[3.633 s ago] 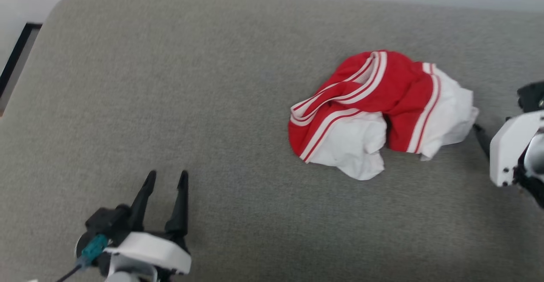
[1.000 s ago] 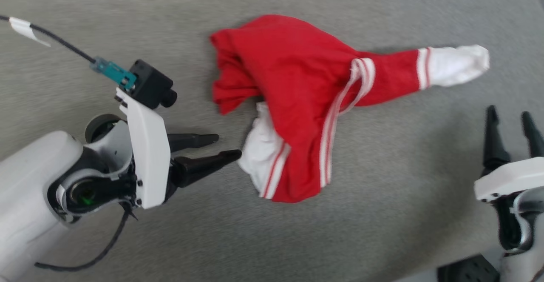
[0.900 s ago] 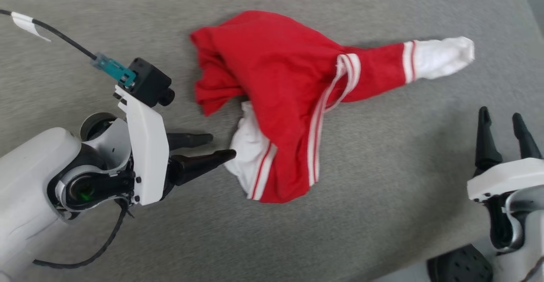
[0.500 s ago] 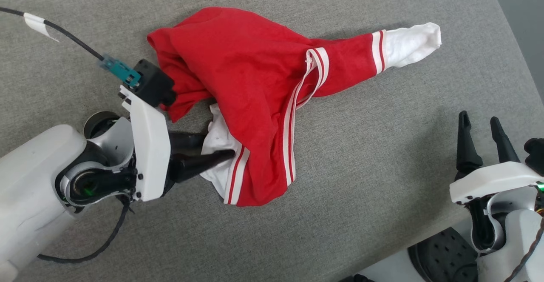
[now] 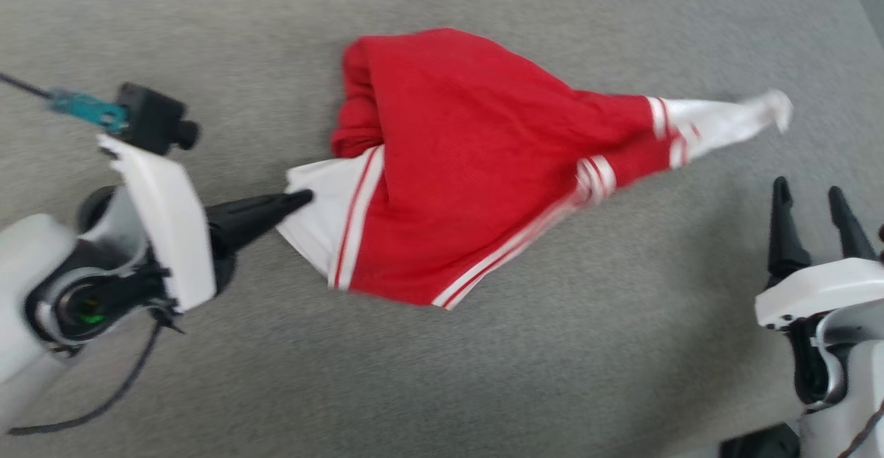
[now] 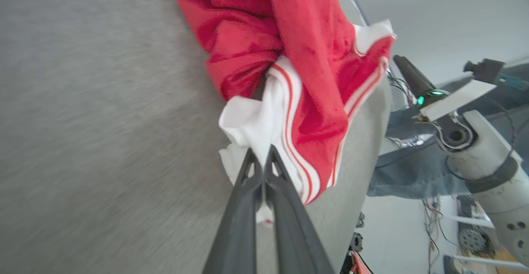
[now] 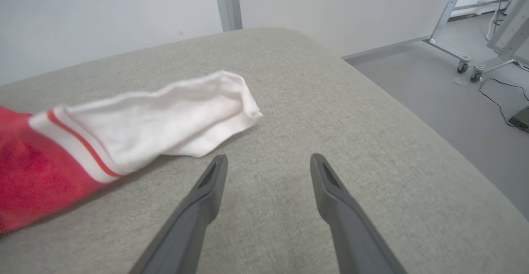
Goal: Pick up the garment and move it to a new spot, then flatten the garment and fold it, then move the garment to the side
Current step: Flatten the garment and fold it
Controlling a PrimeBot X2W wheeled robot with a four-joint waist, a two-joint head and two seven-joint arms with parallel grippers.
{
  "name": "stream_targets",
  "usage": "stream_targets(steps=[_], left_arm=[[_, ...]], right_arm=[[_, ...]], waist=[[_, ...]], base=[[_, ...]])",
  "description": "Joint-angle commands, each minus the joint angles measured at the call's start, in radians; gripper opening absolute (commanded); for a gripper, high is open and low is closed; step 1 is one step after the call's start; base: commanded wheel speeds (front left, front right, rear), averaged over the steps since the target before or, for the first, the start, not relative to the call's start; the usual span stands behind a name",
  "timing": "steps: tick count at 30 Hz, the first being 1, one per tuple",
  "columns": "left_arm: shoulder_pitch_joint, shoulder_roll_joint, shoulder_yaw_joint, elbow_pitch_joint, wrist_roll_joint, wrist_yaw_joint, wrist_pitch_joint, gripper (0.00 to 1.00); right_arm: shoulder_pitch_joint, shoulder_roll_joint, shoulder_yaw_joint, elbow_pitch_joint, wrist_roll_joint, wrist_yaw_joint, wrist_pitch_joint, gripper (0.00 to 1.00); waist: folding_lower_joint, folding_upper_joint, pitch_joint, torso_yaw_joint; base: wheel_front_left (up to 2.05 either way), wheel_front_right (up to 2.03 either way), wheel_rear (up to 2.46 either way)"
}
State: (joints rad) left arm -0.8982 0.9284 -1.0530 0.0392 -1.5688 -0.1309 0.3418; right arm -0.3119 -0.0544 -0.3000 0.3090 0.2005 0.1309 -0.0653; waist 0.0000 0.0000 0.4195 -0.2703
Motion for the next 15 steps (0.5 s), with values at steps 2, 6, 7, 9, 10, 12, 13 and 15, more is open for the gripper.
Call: stream_targets(steps=[2,6,7,9,10,12,13,15], left_arm=[[0.021,0.042,0.024,0.005,-0.002,0.001,-0.035,0.0],[0.032,0.078,0.039,0.039,0.014,0.001,-0.074,0.0],[0.037,0.089,0.041,0.057,0.02,0.001,-0.084,0.0],[0.046,0.106,0.041,0.099,0.037,0.001,-0.109,0.0],[0.052,0.108,0.041,0.125,0.042,0.001,-0.122,0.0],[0.068,0.108,0.031,0.179,0.053,0.001,-0.137,0.0],[0.072,0.103,0.023,0.207,0.059,0.001,-0.141,0.0],[0.079,0.09,0.009,0.257,0.067,0.001,-0.14,0.0]], right_arm=[[0.011,-0.01,-0.008,-0.029,-0.01,0.0,0.02,1.0],[0.018,-0.015,-0.007,-0.058,-0.021,0.0,0.043,1.0],[0.02,-0.019,-0.005,-0.068,-0.023,0.0,0.053,1.0],[0.024,-0.024,-0.003,-0.084,-0.028,0.0,0.07,1.0],[0.028,-0.024,-0.001,-0.093,-0.03,0.0,0.079,1.0],[0.032,-0.03,0.003,-0.107,-0.028,0.0,0.095,1.0],[0.034,-0.032,0.006,-0.114,-0.029,0.0,0.104,1.0],[0.037,-0.036,0.014,-0.13,-0.029,0.0,0.118,1.0]], waist=[[0.0,0.0,-0.059,0.079],[0.0,0.0,-0.08,0.114],[0.0,0.0,-0.086,0.123],[0.0,0.0,-0.096,0.137],[0.0,0.0,-0.101,0.142],[0.0,0.0,-0.106,0.149],[0.0,0.0,-0.109,0.15],[0.0,0.0,-0.11,0.151]], base=[[0.0,0.0,0.0],[0.0,0.0,0.0],[0.0,0.0,0.0],[0.0,0.0,0.0],[0.0,0.0,0.0],[0.0,0.0,0.0],[0.0,0.0,0.0],[0.0,0.0,0.0]])
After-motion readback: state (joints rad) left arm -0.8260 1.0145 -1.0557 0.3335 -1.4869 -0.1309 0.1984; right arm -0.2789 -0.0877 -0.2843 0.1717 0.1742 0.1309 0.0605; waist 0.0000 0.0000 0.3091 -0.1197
